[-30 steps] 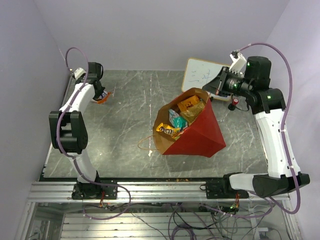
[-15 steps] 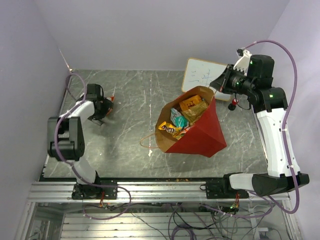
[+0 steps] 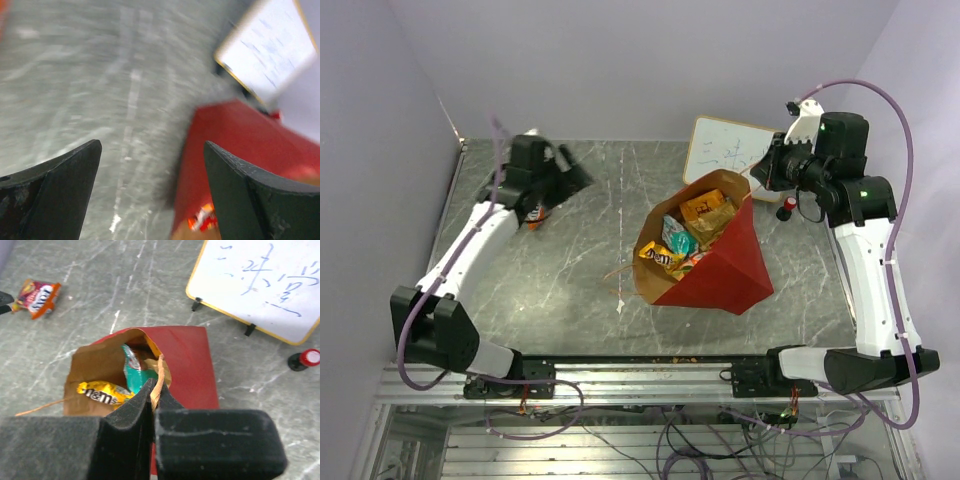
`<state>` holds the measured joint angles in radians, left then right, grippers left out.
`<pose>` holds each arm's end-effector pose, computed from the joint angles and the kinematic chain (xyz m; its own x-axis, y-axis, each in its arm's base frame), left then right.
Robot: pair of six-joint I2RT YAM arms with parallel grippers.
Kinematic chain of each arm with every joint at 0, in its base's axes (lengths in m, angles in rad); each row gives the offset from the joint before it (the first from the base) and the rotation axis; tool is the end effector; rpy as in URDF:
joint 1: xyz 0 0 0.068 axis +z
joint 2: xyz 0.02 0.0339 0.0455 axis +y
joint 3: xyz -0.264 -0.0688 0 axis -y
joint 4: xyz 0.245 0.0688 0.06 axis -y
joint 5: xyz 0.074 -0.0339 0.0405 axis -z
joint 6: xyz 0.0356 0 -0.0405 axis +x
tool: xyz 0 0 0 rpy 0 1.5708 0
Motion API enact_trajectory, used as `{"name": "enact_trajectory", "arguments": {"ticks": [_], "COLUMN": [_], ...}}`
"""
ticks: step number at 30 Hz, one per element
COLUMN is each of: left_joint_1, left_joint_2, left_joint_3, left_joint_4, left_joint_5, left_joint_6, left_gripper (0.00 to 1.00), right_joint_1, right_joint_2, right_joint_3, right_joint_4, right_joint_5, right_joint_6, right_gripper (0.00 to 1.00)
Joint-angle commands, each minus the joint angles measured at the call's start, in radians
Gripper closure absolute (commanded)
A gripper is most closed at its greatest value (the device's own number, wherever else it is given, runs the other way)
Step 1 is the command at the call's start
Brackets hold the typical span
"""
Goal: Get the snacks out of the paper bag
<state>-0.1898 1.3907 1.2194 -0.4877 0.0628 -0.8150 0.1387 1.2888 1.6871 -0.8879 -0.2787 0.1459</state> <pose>0.3049 -0.0609 0.3235 -0.5849 -0.6272 -0.5143 -0.2750 0.7499 -0.6017 0.2409 0.0435 0.4665 -0.5151 0.0692 -0.8543 -0.3017 0.9183 0.2563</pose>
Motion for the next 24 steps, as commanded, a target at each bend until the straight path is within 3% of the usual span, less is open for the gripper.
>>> {"name": "enact_trajectory", "arguments": {"ticks": [1, 5, 14, 19, 24], "left_joint_1": [-0.277, -0.501, -0.789, -0.802, -0.801], "left_joint_2": [0.027, -0.001, 0.08, 0.166, 0.308], "left_joint_3": [0.177, 0.176, 0.285, 0.314, 0.435], "left_joint_4": [0.046, 0.13, -0.086, -0.105, -0.207], "left_joint_5": [0.078, 0.029, -0.084, -0.092, -0.116], "left_joint_6": [0.178, 0.254, 0.475, 0.486, 0.51], "left_gripper": [0.07, 0.1, 0.11, 0.17, 0.29], "right_joint_1": [-0.004, -0.004, -0.004, -0.004, -0.004], "right_joint_2": [-0.032, -0.058, -0.099, -0.101, -0.096], "right_joint_3": [0.046, 0.031, -0.02, -0.018, -0.008], "right_joint_4": [-0.016, -0.011, 0.012, 0.001, -0.002], "right_joint_5": [0.095, 0.105, 0.101, 0.106, 0.109], "right_joint_6": [-0.115, -0.102, -0.061, -0.07, -0.079], "right_gripper": [1.0, 1.0, 1.0, 1.0, 1.0]}}
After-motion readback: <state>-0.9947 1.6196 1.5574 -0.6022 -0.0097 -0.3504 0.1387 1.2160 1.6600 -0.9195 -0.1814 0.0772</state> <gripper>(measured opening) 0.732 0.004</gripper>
